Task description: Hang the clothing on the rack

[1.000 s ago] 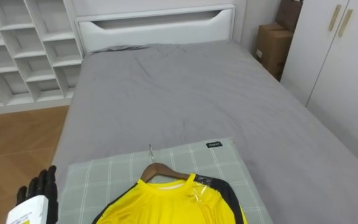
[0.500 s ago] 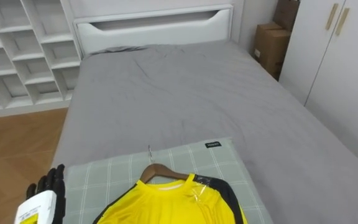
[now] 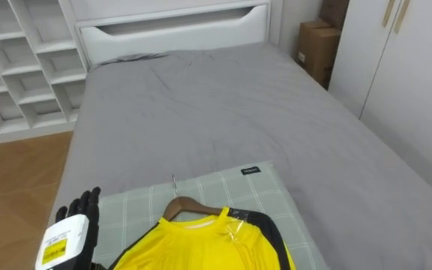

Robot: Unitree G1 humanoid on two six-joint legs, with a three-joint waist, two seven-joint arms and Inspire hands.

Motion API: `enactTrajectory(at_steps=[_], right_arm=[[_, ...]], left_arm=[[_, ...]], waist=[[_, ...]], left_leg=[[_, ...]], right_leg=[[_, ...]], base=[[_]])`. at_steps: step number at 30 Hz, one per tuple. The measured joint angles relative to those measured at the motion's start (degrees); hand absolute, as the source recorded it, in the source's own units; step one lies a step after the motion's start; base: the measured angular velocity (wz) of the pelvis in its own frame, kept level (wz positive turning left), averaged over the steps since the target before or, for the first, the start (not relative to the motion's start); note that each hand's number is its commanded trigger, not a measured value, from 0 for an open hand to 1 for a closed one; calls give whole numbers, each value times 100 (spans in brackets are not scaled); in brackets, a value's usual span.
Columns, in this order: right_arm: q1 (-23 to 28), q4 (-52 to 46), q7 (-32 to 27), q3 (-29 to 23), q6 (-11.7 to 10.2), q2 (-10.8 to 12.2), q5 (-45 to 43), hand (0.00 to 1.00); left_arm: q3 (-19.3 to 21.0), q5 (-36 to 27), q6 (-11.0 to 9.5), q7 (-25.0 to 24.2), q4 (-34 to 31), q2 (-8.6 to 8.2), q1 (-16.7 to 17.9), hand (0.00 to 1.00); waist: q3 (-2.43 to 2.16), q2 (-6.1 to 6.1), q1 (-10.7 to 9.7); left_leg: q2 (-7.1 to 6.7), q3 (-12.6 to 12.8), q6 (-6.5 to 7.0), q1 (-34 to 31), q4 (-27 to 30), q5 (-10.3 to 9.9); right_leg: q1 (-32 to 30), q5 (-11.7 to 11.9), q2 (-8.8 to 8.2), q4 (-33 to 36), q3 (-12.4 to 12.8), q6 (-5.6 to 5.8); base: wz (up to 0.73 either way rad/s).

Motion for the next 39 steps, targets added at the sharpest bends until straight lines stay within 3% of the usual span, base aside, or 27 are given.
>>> enactTrajectory(at_steps=[5, 10, 14, 15, 17, 24, 31, 39], right_arm=[[49, 7, -2, -8, 0, -6, 4, 0], [99, -21, -14, -6, 4, -5, 31, 0], [108, -68, -187, -1, 5, 57, 32, 0], [119, -105, -201, -3, 10, 62, 29, 0], [110, -156, -277, 0, 30, 91, 26, 0], [113, -228, -350, 12, 127, 97, 13, 0], [137, -247, -363, 97, 124, 118, 35, 0], [171, -232, -550, 98, 126, 120, 72, 0]], left_arm=[[-46, 8, 1, -1, 0, 20, -39, 0], [-40, 398, 59, 6, 22, 26, -45, 0], [-41, 675, 180, 49, 446, -19, -135, 0], [-44, 812, 243, 47, 558, -47, -137, 0], [-48, 898, 293, 45, 784, -64, -139, 0], [-56, 944, 653, 34, 1544, -146, -132, 0], [-169, 878, 682, 43, 2310, -245, -126, 0], [-167, 834, 719, 39, 2635, -348, -97, 0]], waist=[[-5, 15, 12], [-23, 47, 15], [11, 22, 11], [46, -19, -9], [51, -26, -18], [28, -59, -113], [-32, -122, -163], [-15, -132, -158]], left_leg=[[9, 10, 0, 19, 1, 0], [20, 9, 0, 58, 1, 0], [22, 13, -1, 107, 0, -1], [26, 13, -2, 108, -2, -1], [36, 11, -4, 93, -9, -3], [34, 19, -3, 24, -9, -2], [74, 84, -4, 75, -9, -2], [76, 77, -10, 162, -6, -5]], right_leg=[[-8, 1, 14, 12, 111, -1], [19, 7, 14, 21, 136, -7], [82, 10, 29, 0, 148, -10], [75, 9, 46, 0, 153, -10], [56, 9, 47, 4, 152, -10], [2, 47, 48, 13, 134, -6], [31, 50, 59, 23, 160, -11], [110, 54, 63, 7, 164, -15]], base=[[-8], [-6], [2], [0], [0], [0], [-3], [0]])
